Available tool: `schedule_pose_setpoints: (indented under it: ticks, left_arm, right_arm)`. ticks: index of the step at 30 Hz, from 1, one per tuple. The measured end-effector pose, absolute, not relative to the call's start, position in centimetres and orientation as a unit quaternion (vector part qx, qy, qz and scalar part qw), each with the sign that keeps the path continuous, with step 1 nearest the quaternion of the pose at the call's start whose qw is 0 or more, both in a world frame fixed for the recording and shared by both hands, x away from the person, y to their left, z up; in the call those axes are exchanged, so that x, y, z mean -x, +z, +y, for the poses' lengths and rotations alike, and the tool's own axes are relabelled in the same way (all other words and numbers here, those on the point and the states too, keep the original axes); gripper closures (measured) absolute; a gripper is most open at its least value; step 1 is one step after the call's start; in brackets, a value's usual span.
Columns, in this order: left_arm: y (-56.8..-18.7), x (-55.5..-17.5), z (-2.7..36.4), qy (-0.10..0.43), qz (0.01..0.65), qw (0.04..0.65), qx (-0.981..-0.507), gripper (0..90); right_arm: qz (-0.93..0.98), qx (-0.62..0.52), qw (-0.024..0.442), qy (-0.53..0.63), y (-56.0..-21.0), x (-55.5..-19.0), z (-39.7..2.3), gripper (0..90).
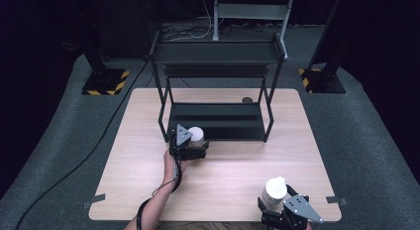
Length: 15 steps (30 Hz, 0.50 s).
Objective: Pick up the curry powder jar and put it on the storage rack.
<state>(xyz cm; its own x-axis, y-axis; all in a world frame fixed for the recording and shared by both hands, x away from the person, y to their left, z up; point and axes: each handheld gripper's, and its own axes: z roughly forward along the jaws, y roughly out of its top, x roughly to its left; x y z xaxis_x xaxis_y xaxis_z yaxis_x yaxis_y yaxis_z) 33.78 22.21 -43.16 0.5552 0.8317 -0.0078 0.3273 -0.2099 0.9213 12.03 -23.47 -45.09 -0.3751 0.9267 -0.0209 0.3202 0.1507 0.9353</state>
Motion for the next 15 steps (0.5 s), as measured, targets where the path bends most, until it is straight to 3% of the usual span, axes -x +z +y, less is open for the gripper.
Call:
schedule_pose_setpoints:
  ticks: [1,3,15]
  left_arm:
    - [-43.3,-33.8,22.4,0.256,0.394,0.494,-0.732,30.3]
    - [-43.5,-33.8,22.7,0.249,0.394,0.505,-0.726,33.5]
    - [-43.4,-34.0,23.9,0.239,0.374,0.517,-0.731,34.0]
  right_arm:
    - [0.686,-0.455,0.324,0.466,-45.1,-12.0,-23.5,0.0]
    - [0.688,-0.454,0.324,0.464,-45.0,-12.0,-23.5,0.0]
    - [0.688,-0.452,0.326,0.464,-44.8,-12.0,-23.3,0.0]
